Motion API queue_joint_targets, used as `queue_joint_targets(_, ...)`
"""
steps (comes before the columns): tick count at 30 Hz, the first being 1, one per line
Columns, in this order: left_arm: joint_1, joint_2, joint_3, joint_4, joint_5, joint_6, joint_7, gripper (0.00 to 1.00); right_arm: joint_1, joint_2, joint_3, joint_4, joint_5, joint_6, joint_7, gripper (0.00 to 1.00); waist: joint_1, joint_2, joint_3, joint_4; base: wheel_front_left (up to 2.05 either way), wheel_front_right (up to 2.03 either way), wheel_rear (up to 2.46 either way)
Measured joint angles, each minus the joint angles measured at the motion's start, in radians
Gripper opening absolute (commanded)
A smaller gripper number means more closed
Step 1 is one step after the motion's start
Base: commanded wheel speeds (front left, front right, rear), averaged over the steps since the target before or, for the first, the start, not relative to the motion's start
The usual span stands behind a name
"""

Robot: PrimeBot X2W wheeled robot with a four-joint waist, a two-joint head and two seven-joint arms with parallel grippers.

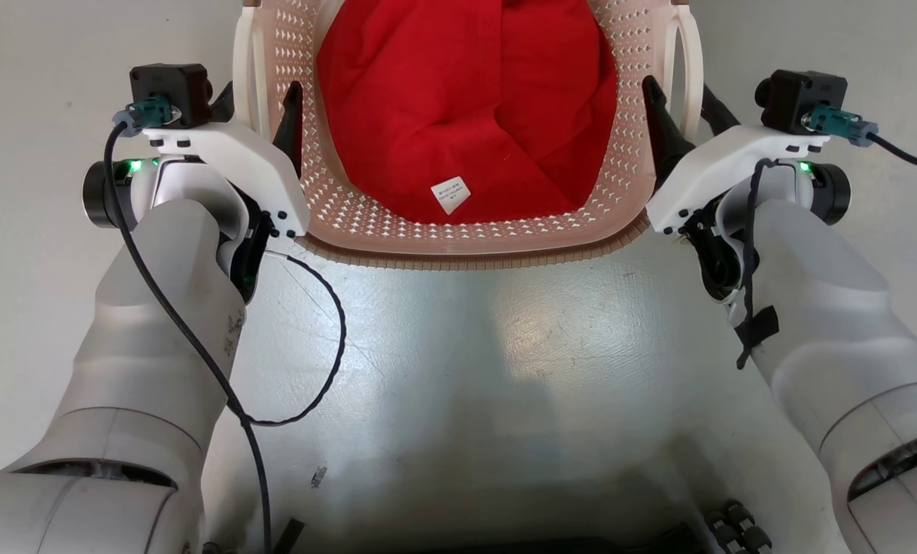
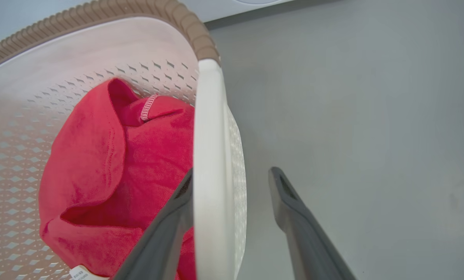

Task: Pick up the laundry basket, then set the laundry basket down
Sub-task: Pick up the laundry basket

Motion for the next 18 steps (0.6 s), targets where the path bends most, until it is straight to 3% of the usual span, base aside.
queue_joint_targets(1,0.0,0.0,-0.004,0.001,0.0,0.0,0.0,0.91,-0.003,0.0,0.008,0.001,0.009,0.0,0.0,0.43,0.0,0.0,0.0,0.0,0.0,0.0,0.0)
queue_joint_targets(2,0.0,0.0,-0.009,0.001,-0.001,0.0,0.001,0.36,-0.007,0.0,0.016,0.002,0.017,0.0,0.0,0.26,0.0,0.0,0.001,0.0,0.0,0.0,0.0)
queue_joint_targets(3,0.0,0.0,-0.016,0.002,-0.002,0.0,0.001,0.0,-0.01,0.0,0.023,0.003,0.025,0.0,0.0,0.0,0.0,0.0,0.001,-0.001,0.0,0.0,0.0)
queue_joint_targets(18,0.002,0.005,-0.082,0.01,-0.052,0.0,0.009,0.0,-0.009,0.005,0.113,0.014,0.12,0.002,0.0,0.0,0.0,0.0,-0.052,-0.005,0.0,0.0,0.0)
